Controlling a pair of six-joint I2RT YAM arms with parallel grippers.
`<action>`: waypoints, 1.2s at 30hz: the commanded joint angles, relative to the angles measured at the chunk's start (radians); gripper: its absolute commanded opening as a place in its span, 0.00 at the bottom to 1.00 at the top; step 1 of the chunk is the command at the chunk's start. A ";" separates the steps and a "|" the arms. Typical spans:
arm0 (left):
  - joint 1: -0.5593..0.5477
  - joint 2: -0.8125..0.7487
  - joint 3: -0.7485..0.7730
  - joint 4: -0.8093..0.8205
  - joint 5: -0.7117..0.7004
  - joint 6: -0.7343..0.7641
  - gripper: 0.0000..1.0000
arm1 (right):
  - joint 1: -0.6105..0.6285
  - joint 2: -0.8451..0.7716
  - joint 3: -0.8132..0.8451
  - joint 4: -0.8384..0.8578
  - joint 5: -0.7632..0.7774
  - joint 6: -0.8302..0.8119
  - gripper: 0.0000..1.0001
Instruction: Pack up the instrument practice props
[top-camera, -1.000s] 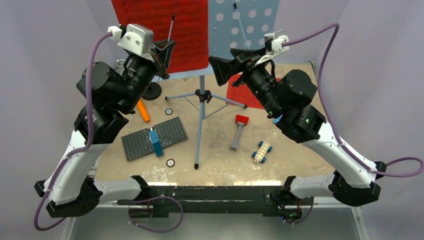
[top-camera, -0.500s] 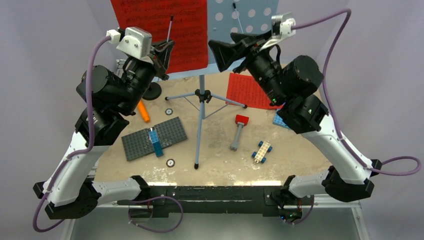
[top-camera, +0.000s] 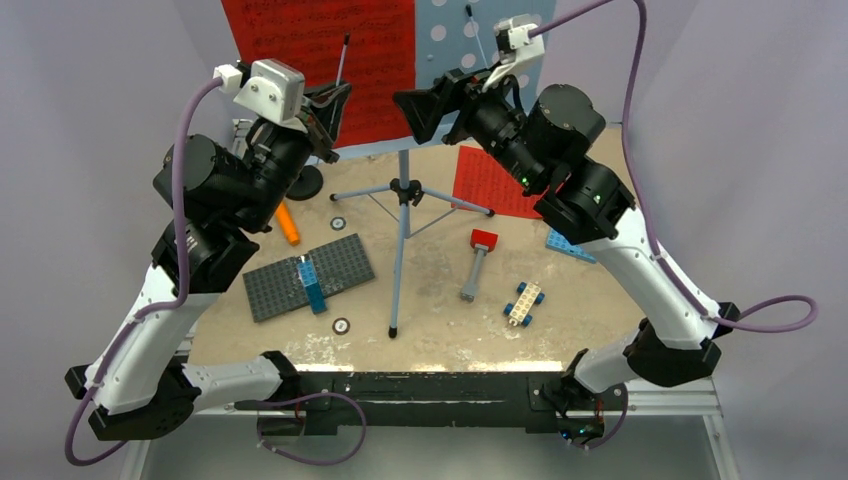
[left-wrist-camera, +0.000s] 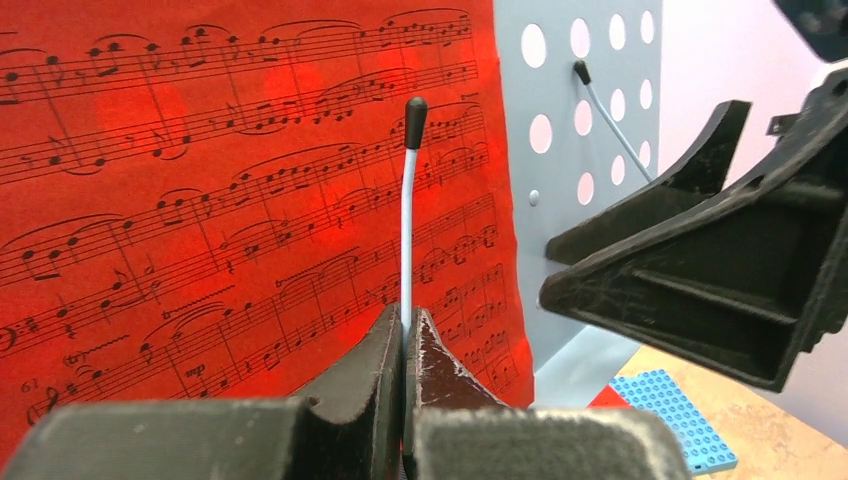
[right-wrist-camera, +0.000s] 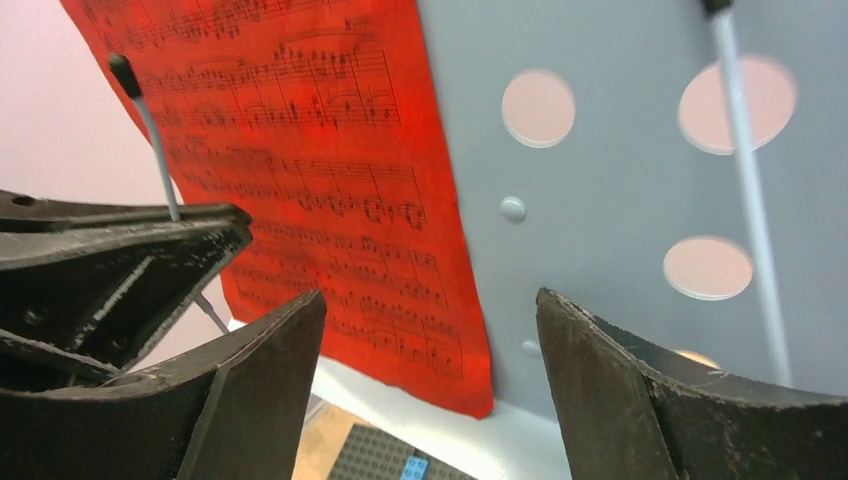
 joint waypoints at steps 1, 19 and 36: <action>-0.002 -0.024 -0.014 0.029 0.064 0.004 0.00 | -0.005 0.016 0.011 -0.034 -0.003 0.036 0.81; -0.003 -0.039 -0.057 0.054 0.094 0.012 0.00 | -0.008 0.100 0.096 -0.177 -0.033 0.132 0.77; -0.002 -0.067 -0.098 0.063 0.095 0.009 0.00 | -0.013 0.112 0.011 -0.033 -0.171 0.184 0.68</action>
